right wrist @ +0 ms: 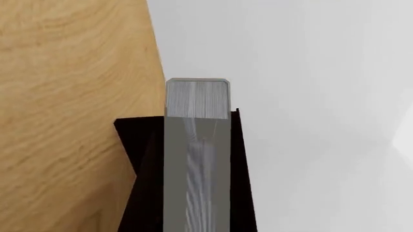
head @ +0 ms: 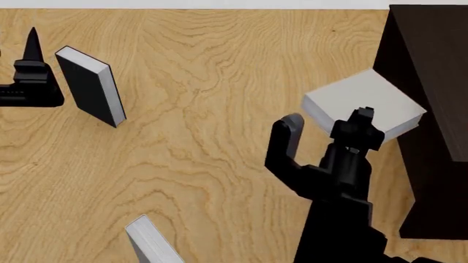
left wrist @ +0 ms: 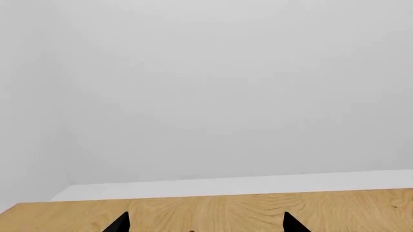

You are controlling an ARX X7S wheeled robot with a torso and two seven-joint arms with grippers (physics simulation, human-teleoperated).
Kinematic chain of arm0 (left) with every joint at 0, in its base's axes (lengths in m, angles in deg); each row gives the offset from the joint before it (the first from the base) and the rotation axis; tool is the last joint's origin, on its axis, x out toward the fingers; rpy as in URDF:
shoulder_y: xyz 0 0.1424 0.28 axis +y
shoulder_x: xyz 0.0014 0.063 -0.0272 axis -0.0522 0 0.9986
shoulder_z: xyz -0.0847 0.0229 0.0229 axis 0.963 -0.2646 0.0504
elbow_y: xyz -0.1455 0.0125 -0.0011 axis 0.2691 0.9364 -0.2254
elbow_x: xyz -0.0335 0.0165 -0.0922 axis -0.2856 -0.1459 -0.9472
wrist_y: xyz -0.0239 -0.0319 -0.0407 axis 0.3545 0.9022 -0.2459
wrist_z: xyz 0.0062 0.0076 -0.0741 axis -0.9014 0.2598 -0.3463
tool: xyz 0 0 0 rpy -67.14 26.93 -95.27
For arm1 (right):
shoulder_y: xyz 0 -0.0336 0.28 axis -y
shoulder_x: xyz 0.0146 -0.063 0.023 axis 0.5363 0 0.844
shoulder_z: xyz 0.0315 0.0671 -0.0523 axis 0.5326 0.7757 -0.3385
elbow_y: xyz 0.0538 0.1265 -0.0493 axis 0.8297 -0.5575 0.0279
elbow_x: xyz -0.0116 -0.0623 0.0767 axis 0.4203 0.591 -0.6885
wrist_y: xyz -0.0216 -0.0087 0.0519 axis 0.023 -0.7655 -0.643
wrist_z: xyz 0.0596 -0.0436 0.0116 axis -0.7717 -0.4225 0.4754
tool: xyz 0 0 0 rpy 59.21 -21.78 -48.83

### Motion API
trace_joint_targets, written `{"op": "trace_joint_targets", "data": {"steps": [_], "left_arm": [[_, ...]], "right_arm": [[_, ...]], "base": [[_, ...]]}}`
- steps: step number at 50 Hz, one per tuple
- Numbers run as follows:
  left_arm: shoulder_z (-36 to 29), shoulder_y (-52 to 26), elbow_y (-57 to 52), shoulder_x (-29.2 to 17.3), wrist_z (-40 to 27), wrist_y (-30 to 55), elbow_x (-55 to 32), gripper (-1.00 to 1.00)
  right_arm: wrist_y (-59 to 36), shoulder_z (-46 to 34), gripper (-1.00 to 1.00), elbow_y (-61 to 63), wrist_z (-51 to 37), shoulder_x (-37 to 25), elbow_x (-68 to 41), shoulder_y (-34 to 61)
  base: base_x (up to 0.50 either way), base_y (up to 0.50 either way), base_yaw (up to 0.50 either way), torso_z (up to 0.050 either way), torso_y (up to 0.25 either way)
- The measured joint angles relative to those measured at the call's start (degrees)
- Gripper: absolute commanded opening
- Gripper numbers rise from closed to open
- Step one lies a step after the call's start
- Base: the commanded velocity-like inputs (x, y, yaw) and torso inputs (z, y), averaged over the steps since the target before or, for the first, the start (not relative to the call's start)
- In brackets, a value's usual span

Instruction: Pick up the book on the right and place it on the cabinet shelf.

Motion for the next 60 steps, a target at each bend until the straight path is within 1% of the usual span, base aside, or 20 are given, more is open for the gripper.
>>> {"op": "trace_joint_targets", "data": {"steps": [15, 32, 47, 52, 60], "left_arm": [[-0.1, 0.01, -0.04, -0.2, -0.24, -0.04, -0.19, 1.0], [-0.22, 0.1, 0.07, -0.24, -0.51, -0.09, -0.5, 1.0], [-0.61, 0.28, 0.35, -0.4, -0.62, -0.46, -0.52, 1.0], [-0.73, 0.3, 0.46, -0.45, -0.64, -0.57, -0.56, 1.0], [-0.93, 0.35, 0.87, -0.51, -0.63, -0.94, -0.55, 1.0]], "right_arm": [[6.78, 2.23, -1.0, -7.38, 1.25, 1.18, -1.3, -1.79], [10.38, 1.98, -1.0, -17.76, 1.54, 3.33, -0.1, -3.09], [20.24, 4.19, -1.0, -36.86, 4.85, 9.11, -0.59, -4.37], [21.81, 5.72, -1.0, -40.37, 6.21, 10.14, -0.69, -4.67], [22.86, 7.4, -1.0, -43.09, 8.23, 11.32, 2.75, -4.96]], "base": [[0.0, 0.0, 0.0, 0.0, 0.001], [0.0, 0.0, 0.0, 0.0, 0.002], [0.0, 0.0, 0.0, 0.001, 0.001], [0.0, 0.0, 0.0, 0.0, 0.002], [0.0, 0.0, 0.0, 0.0, 0.0]]}}
